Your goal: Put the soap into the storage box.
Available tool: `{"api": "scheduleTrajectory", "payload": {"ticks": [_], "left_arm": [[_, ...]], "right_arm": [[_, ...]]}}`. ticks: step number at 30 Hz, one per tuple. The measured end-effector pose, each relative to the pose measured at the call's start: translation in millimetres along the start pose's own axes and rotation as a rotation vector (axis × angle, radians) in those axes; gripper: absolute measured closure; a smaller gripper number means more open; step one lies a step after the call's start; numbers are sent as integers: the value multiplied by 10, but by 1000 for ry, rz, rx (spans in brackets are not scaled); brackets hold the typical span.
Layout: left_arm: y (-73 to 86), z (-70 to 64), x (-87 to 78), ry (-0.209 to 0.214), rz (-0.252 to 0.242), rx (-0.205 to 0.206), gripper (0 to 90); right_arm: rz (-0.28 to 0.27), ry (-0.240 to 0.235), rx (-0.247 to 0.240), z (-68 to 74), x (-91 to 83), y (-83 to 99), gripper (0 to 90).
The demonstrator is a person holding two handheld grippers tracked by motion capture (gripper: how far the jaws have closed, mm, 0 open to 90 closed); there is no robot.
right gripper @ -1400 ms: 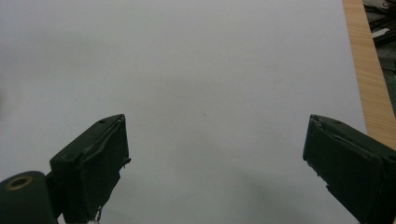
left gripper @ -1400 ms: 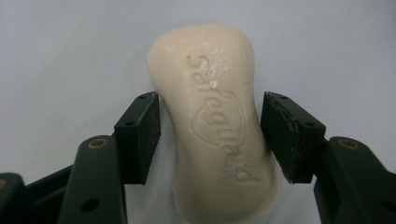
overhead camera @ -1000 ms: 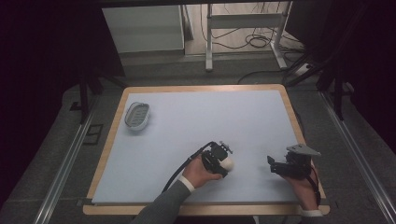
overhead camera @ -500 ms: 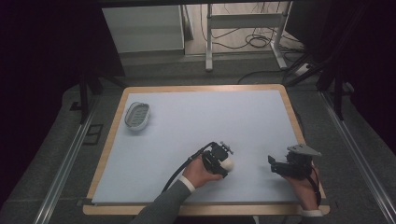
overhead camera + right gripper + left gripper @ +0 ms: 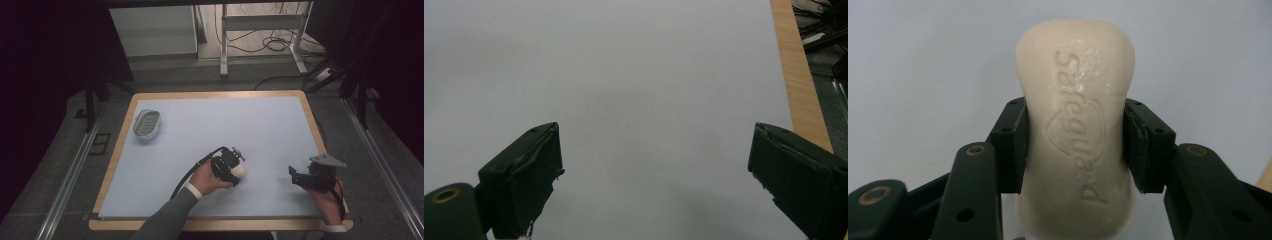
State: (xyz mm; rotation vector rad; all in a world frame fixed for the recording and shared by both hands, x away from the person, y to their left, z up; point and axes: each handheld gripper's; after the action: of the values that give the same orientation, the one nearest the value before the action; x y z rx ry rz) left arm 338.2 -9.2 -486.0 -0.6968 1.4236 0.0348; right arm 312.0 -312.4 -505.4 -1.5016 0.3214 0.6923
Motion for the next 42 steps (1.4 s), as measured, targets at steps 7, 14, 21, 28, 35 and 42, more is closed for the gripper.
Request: {"api": "scheduleTrajectory", "payload": {"ticks": [7, 14, 21, 28, 35, 42], "left_arm": [[25, 109, -194, -13, -22, -7, 496], [48, 219, -360, -35, -35, -6, 496], [129, 337, -470, -46, -42, -29, 496], [183, 395, -522, -62, -54, -48, 496], [230, 504, -581, -71, -63, -66, 496], [315, 620, -635, -83, -65, -91, 496]], "right_arm": [[2, -2, -2, 5, 2, 1, 70], [7, -3, -7, 4, 12, 5, 70], [16, -1, -2, -7, 18, 10, 70], [13, -3, -7, 8, 22, 8, 70], [19, -6, -3, 11, 27, 14, 70], [20, -5, -5, 12, 32, 15, 71]]}}
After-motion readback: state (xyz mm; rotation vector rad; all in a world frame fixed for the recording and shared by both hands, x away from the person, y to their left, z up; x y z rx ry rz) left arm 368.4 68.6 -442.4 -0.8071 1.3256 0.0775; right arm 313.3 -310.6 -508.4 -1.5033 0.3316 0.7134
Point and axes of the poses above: each handheld gripper's, and its own axes: x roughly forward along the jaws, y roughly out of its underside, z roughly to its left, and after that the axes turned 10 degrees about x, right-handed
